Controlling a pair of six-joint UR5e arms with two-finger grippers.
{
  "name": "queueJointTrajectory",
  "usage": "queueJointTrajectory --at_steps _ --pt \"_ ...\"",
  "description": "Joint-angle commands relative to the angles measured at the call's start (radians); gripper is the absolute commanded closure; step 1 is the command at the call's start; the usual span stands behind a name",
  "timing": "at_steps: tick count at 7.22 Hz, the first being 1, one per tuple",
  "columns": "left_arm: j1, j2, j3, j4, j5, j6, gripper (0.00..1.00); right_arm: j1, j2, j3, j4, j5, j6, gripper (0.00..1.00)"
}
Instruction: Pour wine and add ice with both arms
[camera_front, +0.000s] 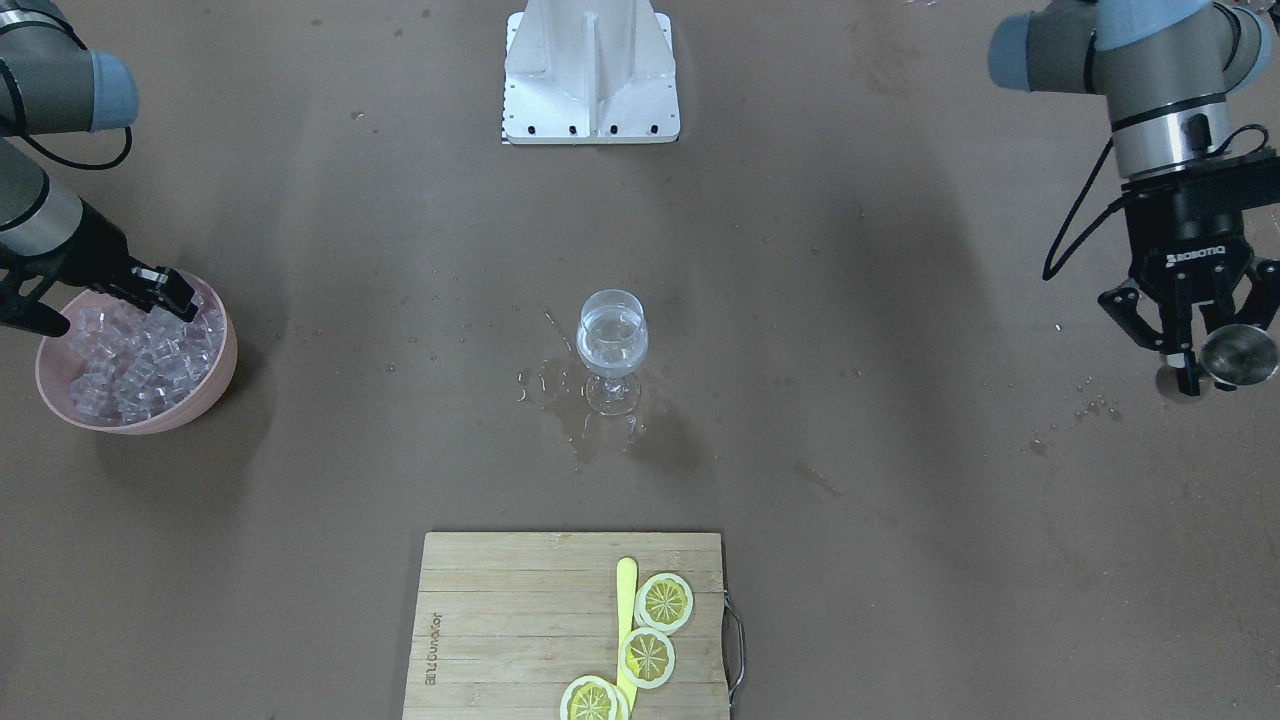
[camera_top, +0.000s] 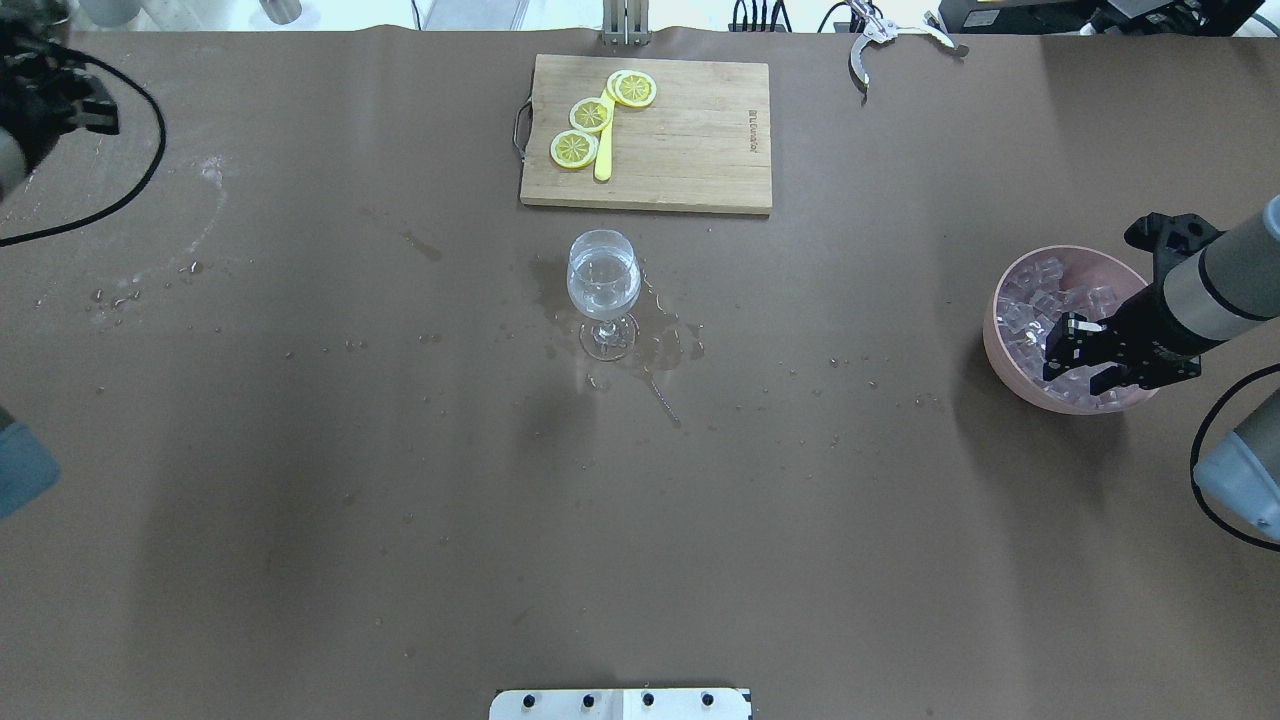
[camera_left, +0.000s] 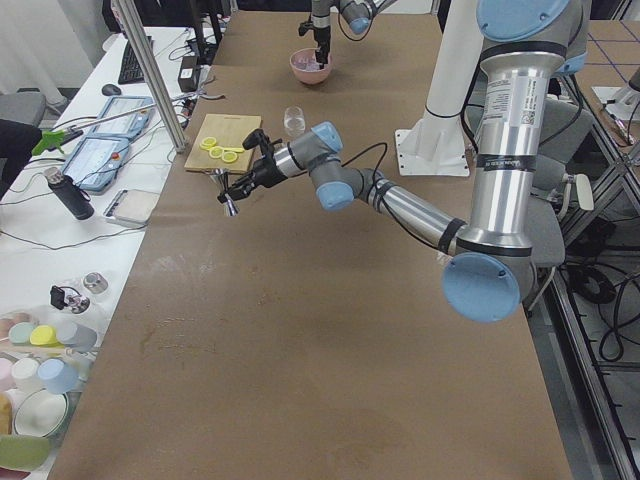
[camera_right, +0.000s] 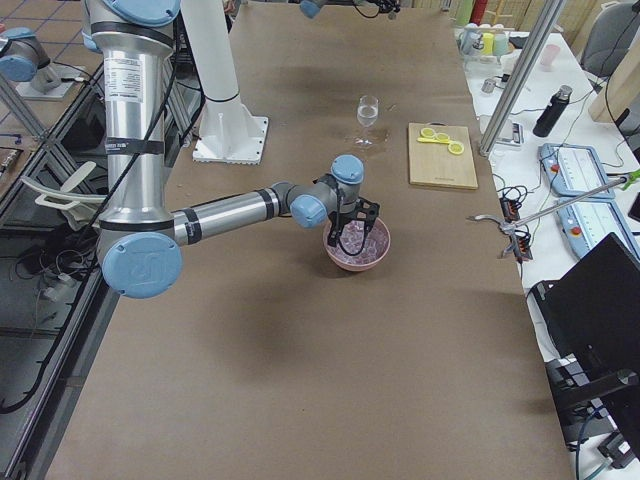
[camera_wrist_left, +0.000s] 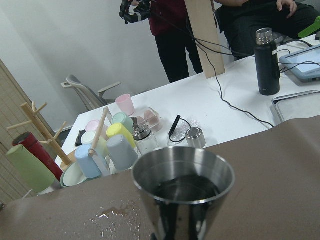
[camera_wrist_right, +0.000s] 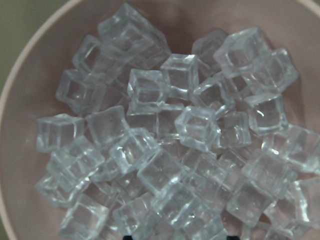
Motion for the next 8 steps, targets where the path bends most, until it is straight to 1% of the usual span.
queueJointTrajectory --at_steps 1,2,3,4,5,6,7,8 --pt "0.146 -0.224 -0.028 0.303 0.169 0.003 1.00 -0.002 0.001 0.007 -0.021 0.002 -0.003 0.51" --pt "0.212 -0.248 -0.028 0.327 0.244 0.003 1.00 -0.002 0.003 0.007 -0.021 0.002 -0.003 0.56" --pt "0.300 -0.251 -0.024 0.339 0.339 0.003 1.00 -0.003 0.003 0.002 -0.021 0.002 -0.013 0.61" --pt "0.385 -0.277 -0.022 0.403 0.430 0.001 1.00 -0.002 0.004 -0.001 -0.024 0.002 -0.039 0.72" --pt "0.455 -0.297 -0.009 0.413 0.502 0.001 1.00 0.006 0.004 0.002 -0.038 0.002 -0.044 0.80" --pt "0.491 -0.316 0.014 0.413 0.539 0.001 1.00 0.010 0.006 0.008 -0.046 0.004 -0.044 0.87" --pt "0.505 -0.333 0.016 0.456 0.543 0.001 1.00 0.020 0.006 0.010 -0.049 0.019 -0.044 0.94" --pt "0.525 -0.392 0.024 0.489 0.556 0.000 1.00 0.038 0.022 0.013 -0.075 0.033 -0.046 1.00"
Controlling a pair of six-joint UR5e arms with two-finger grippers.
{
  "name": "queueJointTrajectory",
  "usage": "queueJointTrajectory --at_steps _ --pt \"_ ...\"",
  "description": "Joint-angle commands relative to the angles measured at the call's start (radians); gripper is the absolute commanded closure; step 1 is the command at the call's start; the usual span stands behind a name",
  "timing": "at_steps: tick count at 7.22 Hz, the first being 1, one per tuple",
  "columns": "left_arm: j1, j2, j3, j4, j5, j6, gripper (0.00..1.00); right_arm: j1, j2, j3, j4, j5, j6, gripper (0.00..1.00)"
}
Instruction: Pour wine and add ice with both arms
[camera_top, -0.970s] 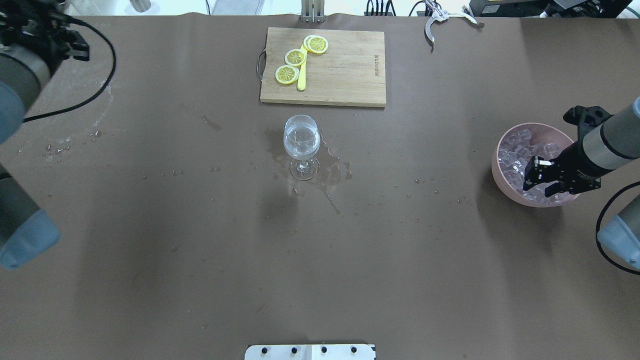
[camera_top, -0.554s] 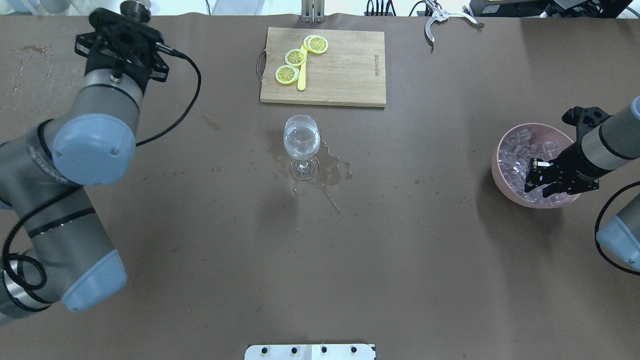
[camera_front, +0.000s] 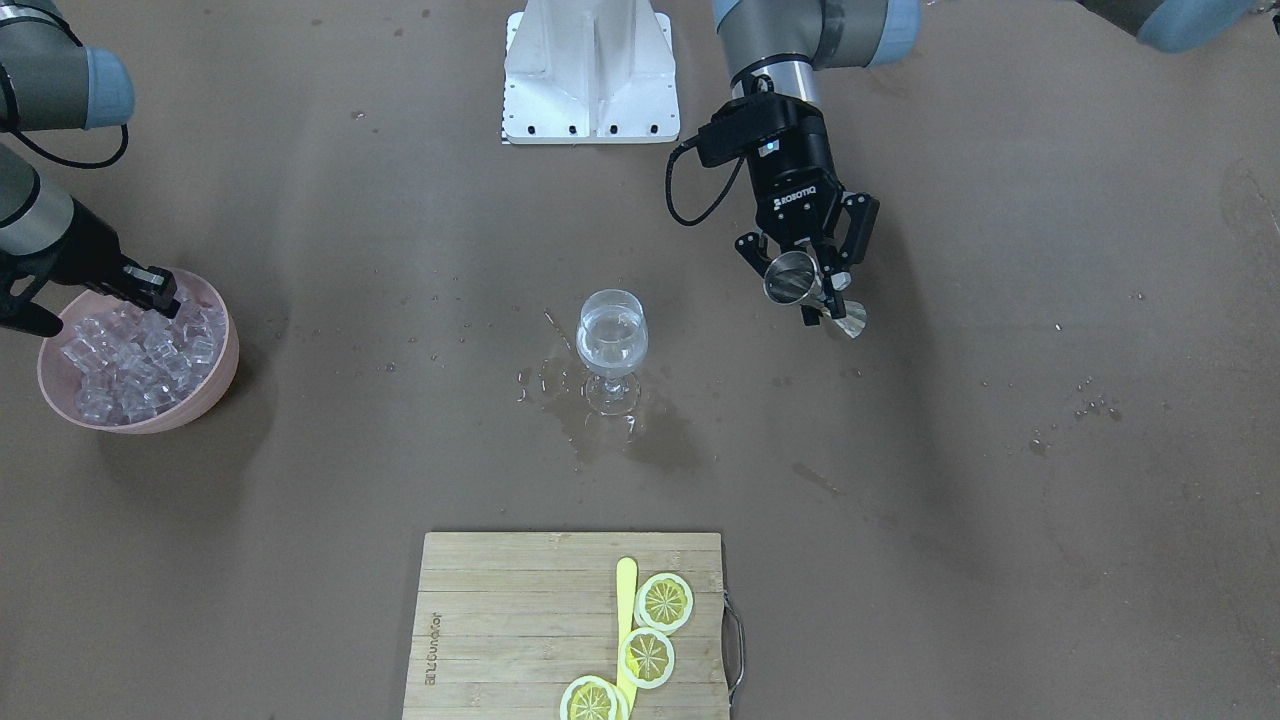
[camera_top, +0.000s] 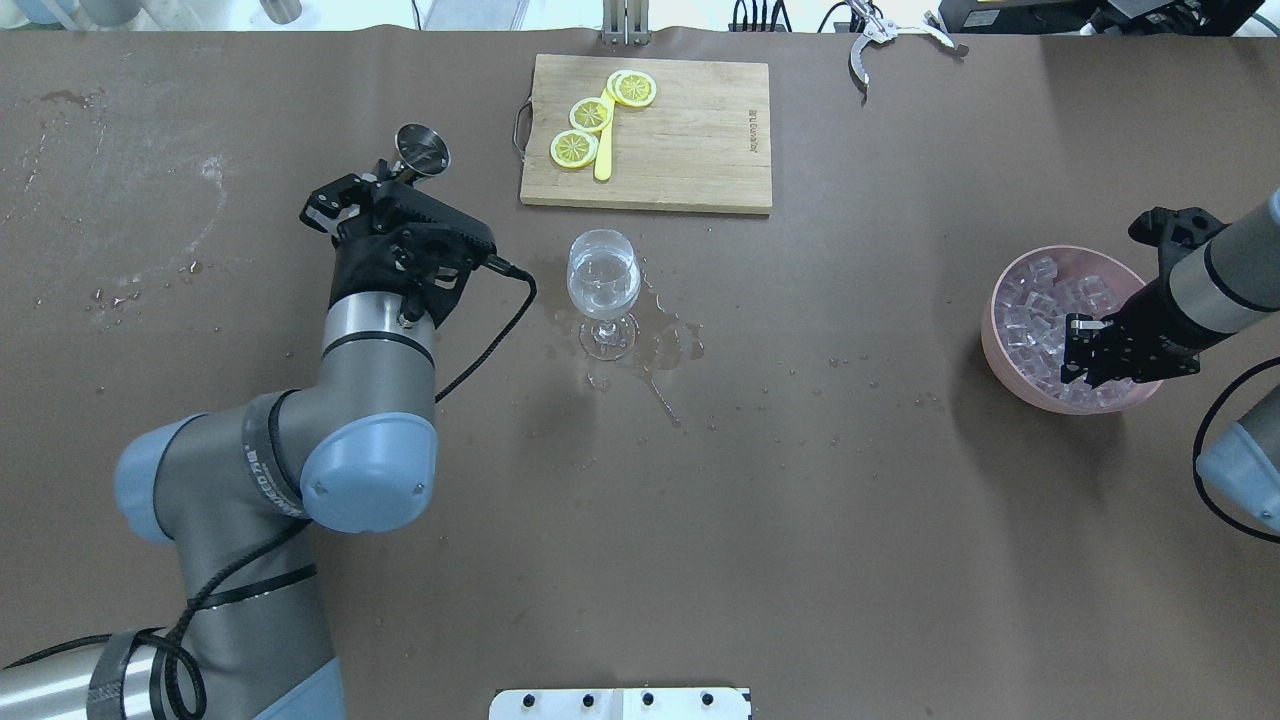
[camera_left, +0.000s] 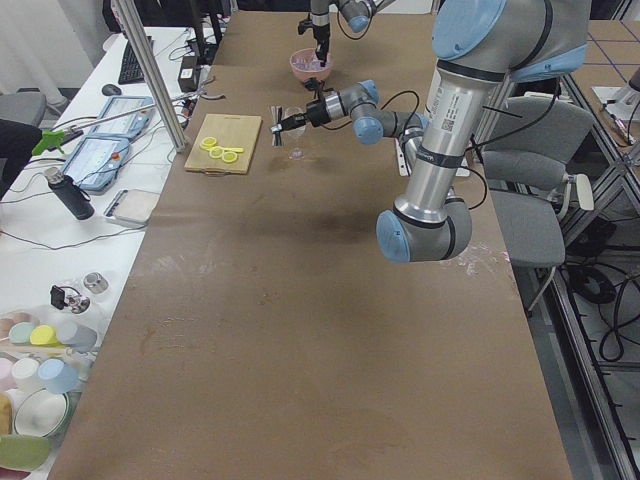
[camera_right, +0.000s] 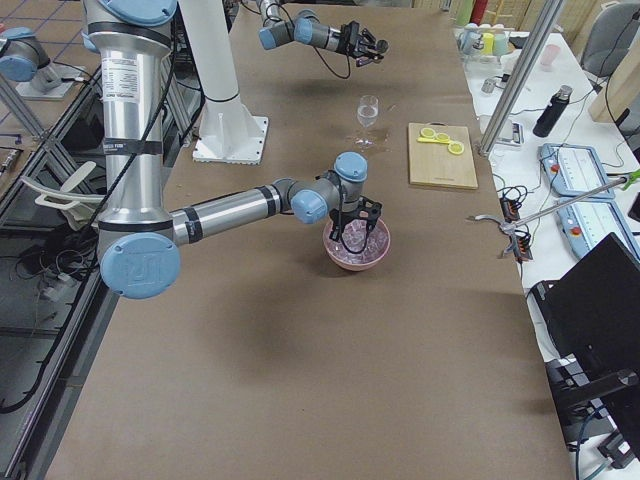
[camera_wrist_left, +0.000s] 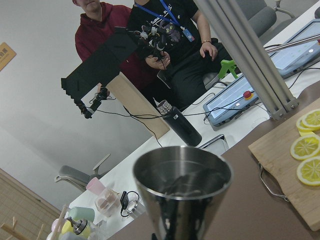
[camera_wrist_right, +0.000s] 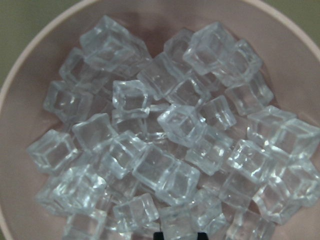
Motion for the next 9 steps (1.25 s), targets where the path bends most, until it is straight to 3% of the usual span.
queueJointTrajectory --at_steps 1,3,5,9 --pt "0.039 -0.067 0.023 0.043 0.034 0.000 1.00 0.028 0.034 0.007 -0.052 0.020 -0.002 1.00" --pt "0.060 -0.130 0.080 0.088 0.057 -0.001 1.00 0.069 0.059 0.063 -0.143 0.020 -0.059 1.00" --pt "0.083 -0.187 0.155 0.089 0.098 -0.001 1.00 0.143 0.123 0.134 -0.334 0.009 -0.207 1.00" --pt "0.102 -0.218 0.177 0.248 0.128 -0.001 1.00 0.202 0.129 0.200 -0.376 -0.003 -0.428 1.00"
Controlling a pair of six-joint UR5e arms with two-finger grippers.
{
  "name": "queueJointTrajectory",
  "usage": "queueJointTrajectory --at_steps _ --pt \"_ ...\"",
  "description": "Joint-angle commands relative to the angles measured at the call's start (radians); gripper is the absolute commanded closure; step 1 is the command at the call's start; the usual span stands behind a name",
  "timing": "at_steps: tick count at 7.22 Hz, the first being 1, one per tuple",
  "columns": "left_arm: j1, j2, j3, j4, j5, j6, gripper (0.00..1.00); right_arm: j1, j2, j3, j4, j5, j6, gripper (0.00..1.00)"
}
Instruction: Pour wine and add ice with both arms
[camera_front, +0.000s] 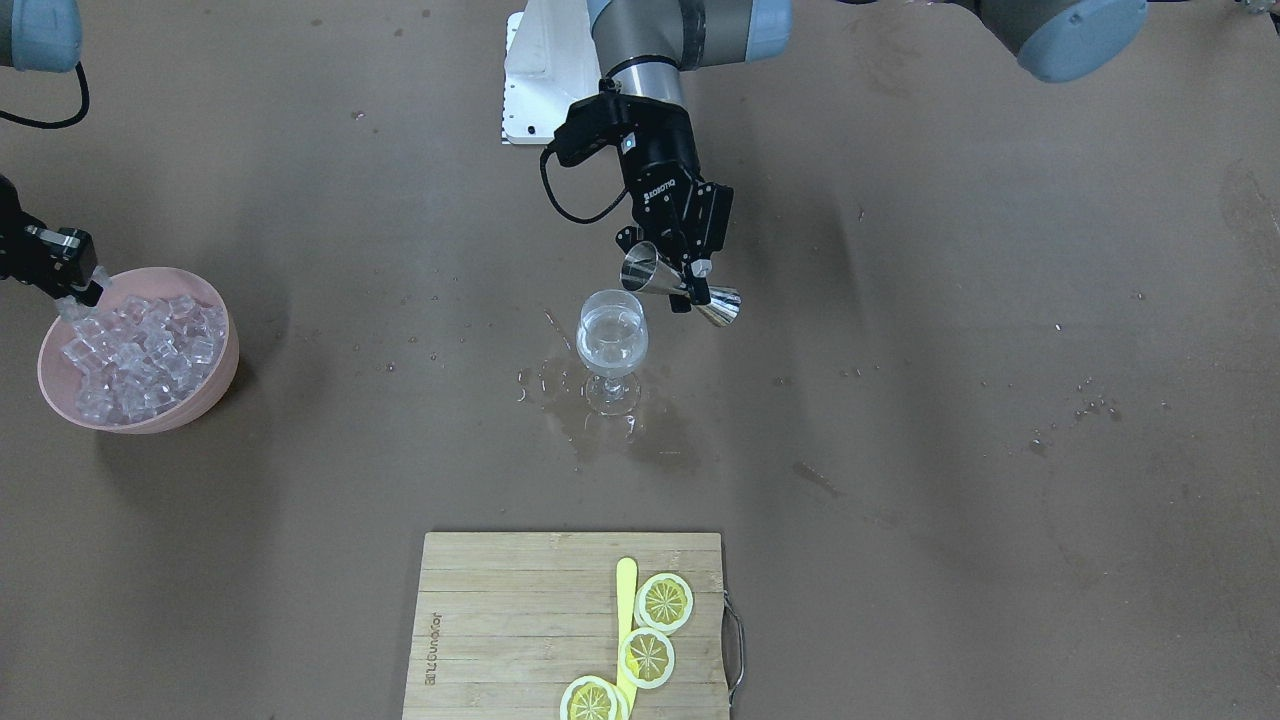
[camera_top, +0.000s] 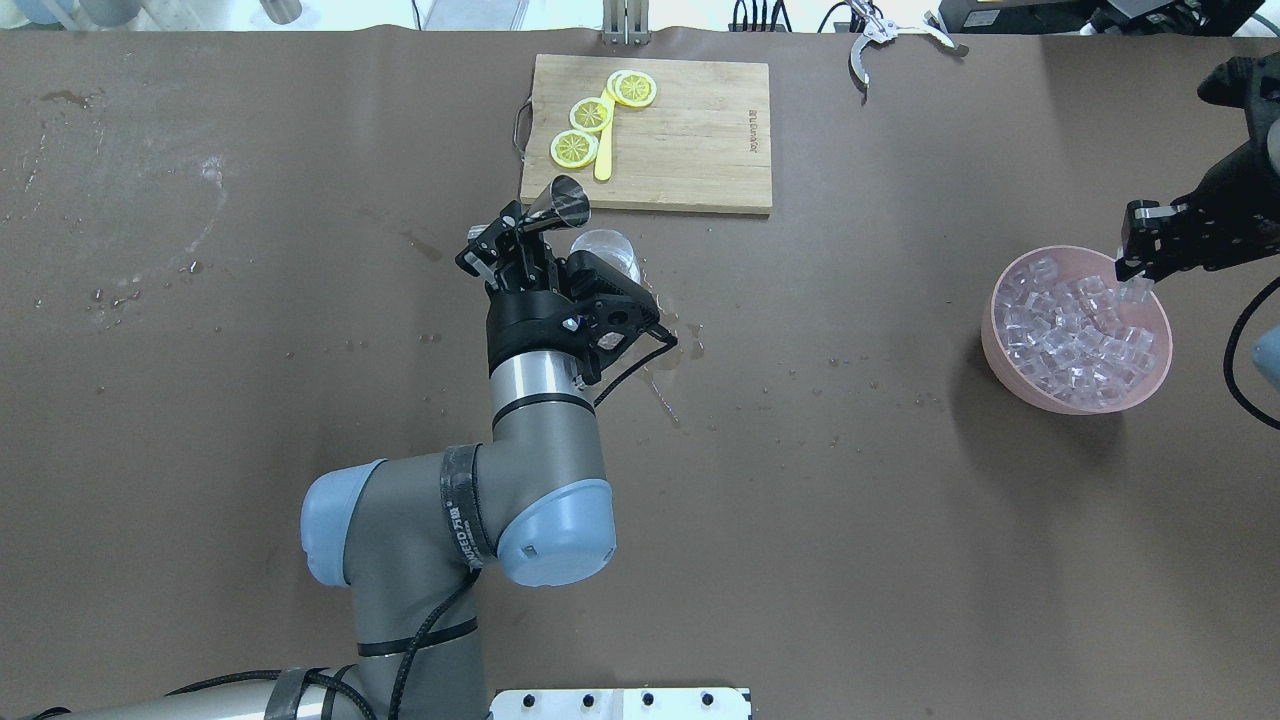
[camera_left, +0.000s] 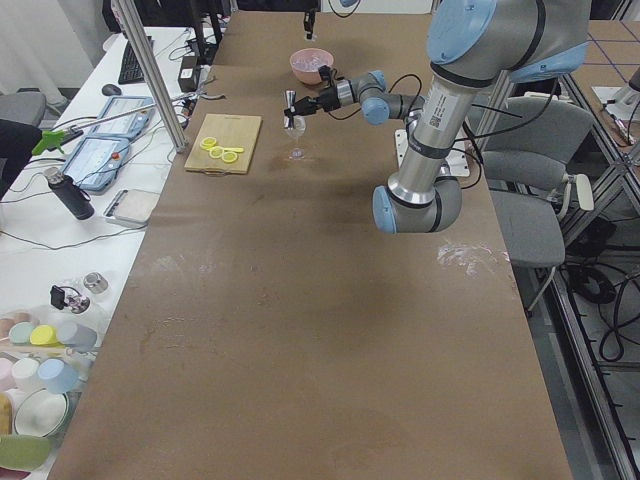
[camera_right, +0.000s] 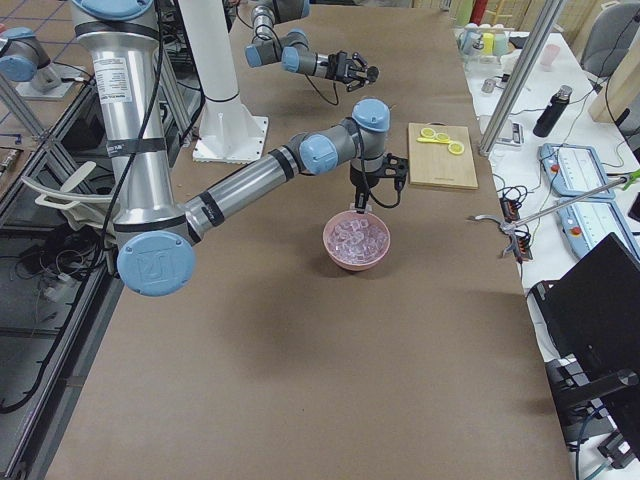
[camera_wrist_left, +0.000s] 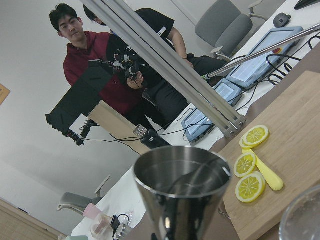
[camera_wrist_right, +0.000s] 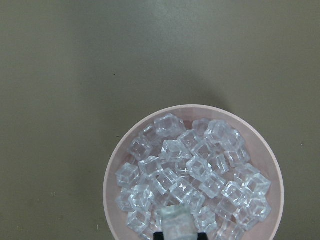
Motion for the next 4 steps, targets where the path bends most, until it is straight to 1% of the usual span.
queueJointTrajectory --at_steps 1,4 --pt "0.001 -0.015 0.003 0.116 0.003 0.001 1.00 0.026 0.013 0.022 -0.007 -0.003 -0.107 1.00" --pt "0.001 -0.047 0.003 0.274 0.003 0.001 1.00 0.043 0.021 0.027 -0.009 -0.005 -0.118 1.00"
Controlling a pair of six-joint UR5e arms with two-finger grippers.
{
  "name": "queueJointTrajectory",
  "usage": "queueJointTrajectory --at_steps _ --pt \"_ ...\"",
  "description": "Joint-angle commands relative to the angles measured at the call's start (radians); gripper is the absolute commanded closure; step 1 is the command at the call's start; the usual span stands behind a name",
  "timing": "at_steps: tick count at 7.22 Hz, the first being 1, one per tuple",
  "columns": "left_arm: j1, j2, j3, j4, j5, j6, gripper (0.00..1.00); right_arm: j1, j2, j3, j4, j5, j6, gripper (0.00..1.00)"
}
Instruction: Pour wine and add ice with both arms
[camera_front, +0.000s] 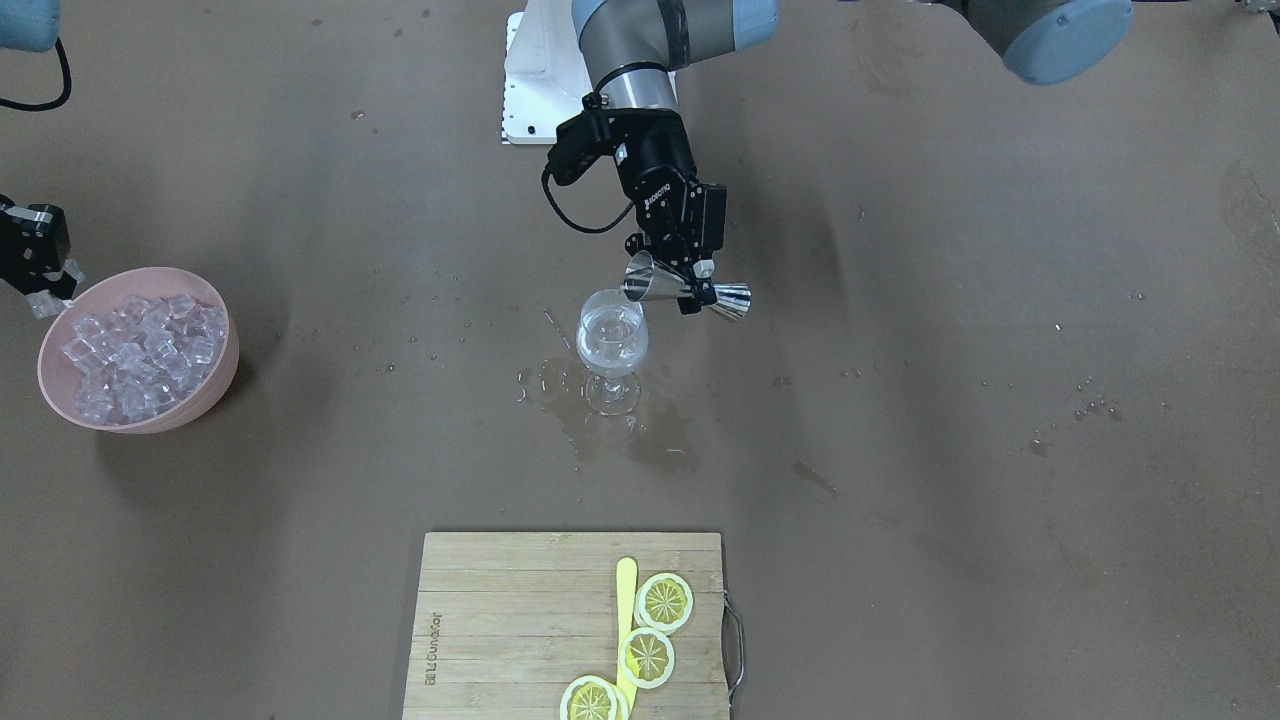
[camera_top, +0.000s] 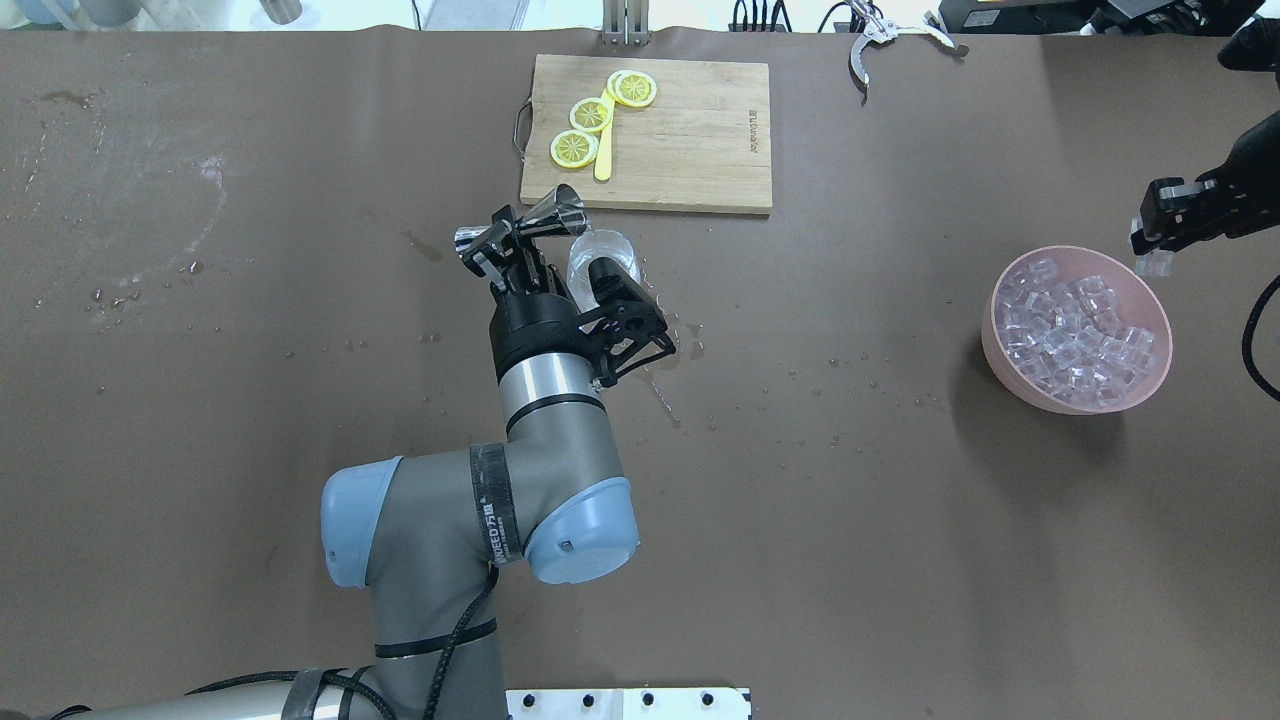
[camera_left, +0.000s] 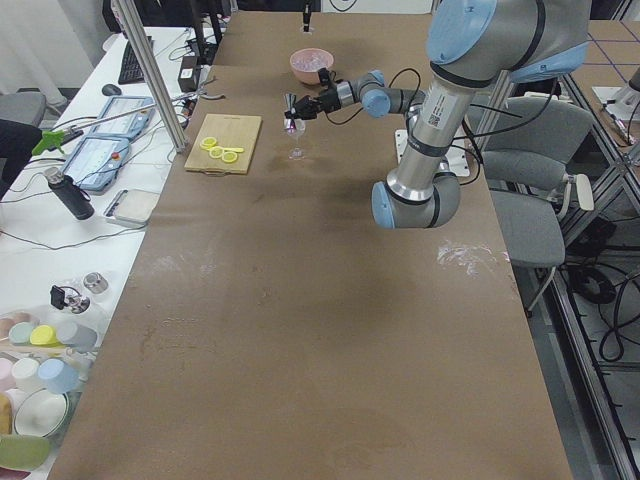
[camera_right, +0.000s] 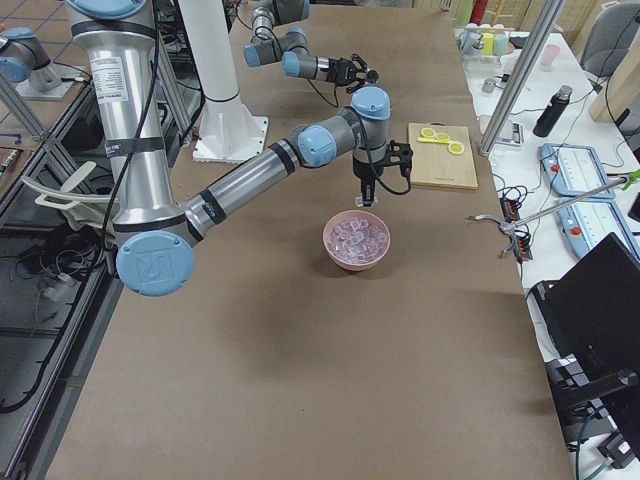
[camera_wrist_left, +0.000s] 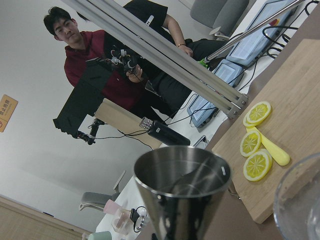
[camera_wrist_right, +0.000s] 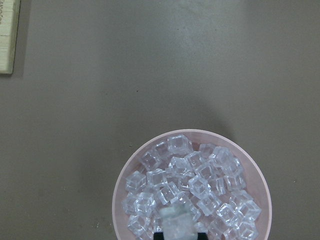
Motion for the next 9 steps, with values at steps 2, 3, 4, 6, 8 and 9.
queueJointTrajectory --at_steps 2,3,4,6,8,9 --pt "-0.002 -0.012 -0.001 0.133 0.002 0.000 1.00 0.019 0.009 0.009 0.000 0.002 -0.004 1.00" --pt "-0.003 -0.027 -0.003 0.191 0.002 0.000 1.00 0.020 0.009 0.020 -0.002 0.002 -0.004 1.00" --pt "-0.003 -0.041 -0.003 0.224 0.003 -0.001 1.00 0.029 0.008 0.026 -0.003 0.000 -0.004 1.00" --pt "-0.006 -0.064 -0.003 0.243 0.006 -0.026 1.00 0.032 0.008 0.050 -0.037 -0.001 -0.004 1.00" --pt "-0.008 -0.060 -0.075 0.188 -0.058 -0.132 1.00 0.034 0.008 0.066 -0.049 -0.001 -0.002 1.00" --pt "-0.011 -0.055 -0.154 0.169 -0.133 -0.132 1.00 0.031 0.026 0.085 -0.098 -0.001 0.000 1.00"
